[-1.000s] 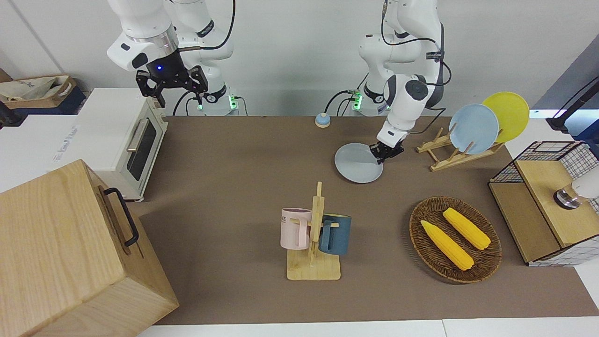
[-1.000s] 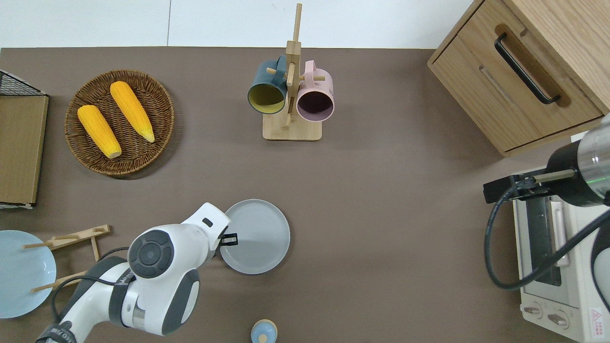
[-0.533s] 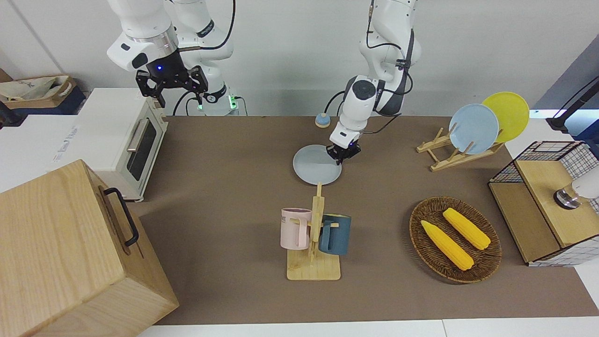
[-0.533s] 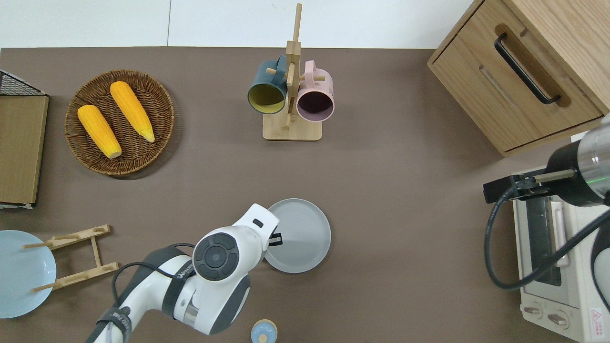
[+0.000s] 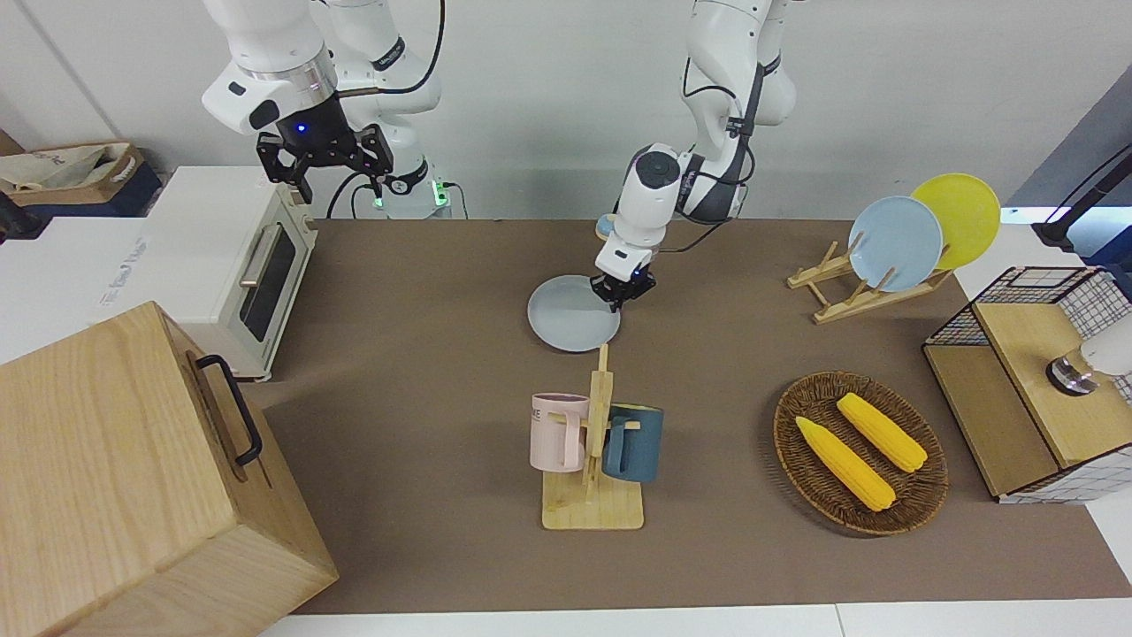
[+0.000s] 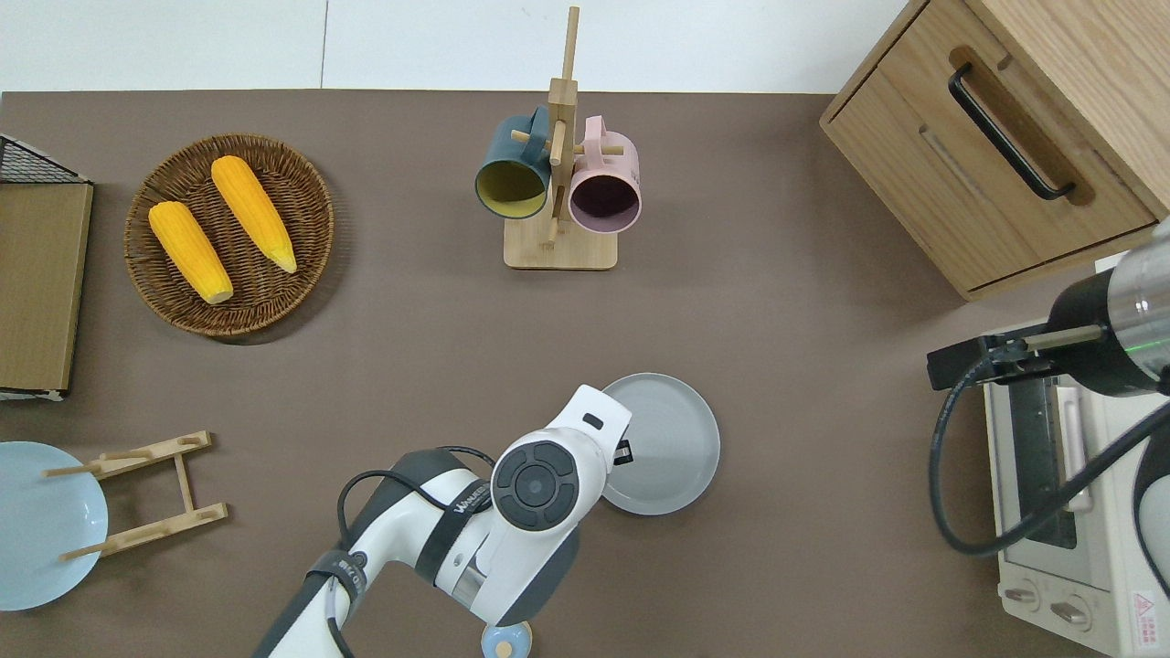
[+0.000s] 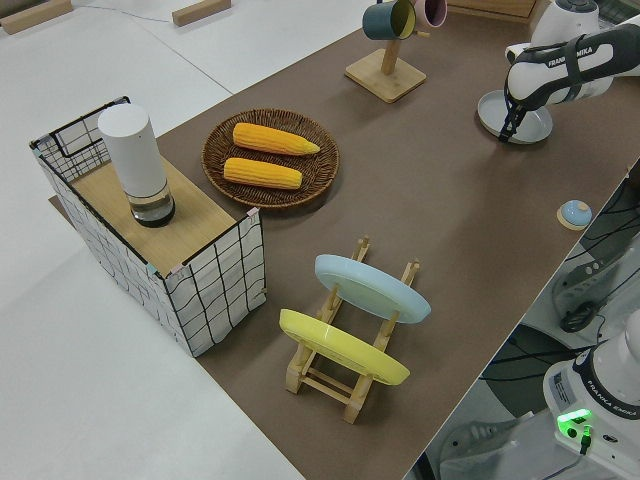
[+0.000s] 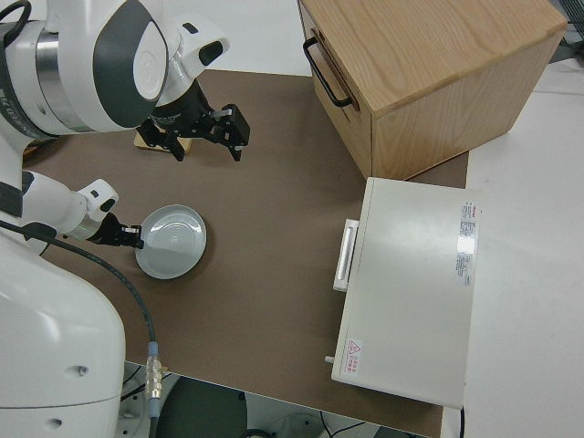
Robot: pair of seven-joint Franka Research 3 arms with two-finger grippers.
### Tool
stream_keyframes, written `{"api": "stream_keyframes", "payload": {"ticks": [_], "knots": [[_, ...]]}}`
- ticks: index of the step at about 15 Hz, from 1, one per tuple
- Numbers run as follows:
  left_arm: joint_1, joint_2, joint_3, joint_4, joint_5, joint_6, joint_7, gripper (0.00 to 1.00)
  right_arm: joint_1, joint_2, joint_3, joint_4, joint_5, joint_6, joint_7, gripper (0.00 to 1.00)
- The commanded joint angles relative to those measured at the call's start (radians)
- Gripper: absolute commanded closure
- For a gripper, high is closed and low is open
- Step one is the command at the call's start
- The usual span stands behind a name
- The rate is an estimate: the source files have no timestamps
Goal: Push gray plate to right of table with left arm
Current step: 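Push the gray plate with the left gripper across the table toward the toaster oven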
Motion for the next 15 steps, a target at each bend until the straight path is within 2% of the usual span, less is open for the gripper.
{"api": "stream_keyframes", "payload": {"ticks": [1, 9, 13, 15], "knots": [[-0.085, 0.152, -0.001, 0.113, 0.012, 0.015, -0.103, 1.0, -0.011, -0.008, 0.006, 0.001, 0.008, -0.012, -0.003, 0.017], [-0.151, 0.246, -0.002, 0.279, 0.035, -0.068, -0.173, 1.0, -0.011, -0.008, 0.006, 0.001, 0.008, -0.012, -0.003, 0.017], [-0.153, 0.246, -0.001, 0.28, 0.037, -0.07, -0.175, 0.99, -0.011, -0.008, 0.004, 0.001, 0.008, -0.012, -0.001, 0.017], [-0.153, 0.246, -0.001, 0.28, 0.037, -0.07, -0.173, 0.94, -0.011, -0.008, 0.006, 0.001, 0.008, -0.012, -0.001, 0.017]]}}
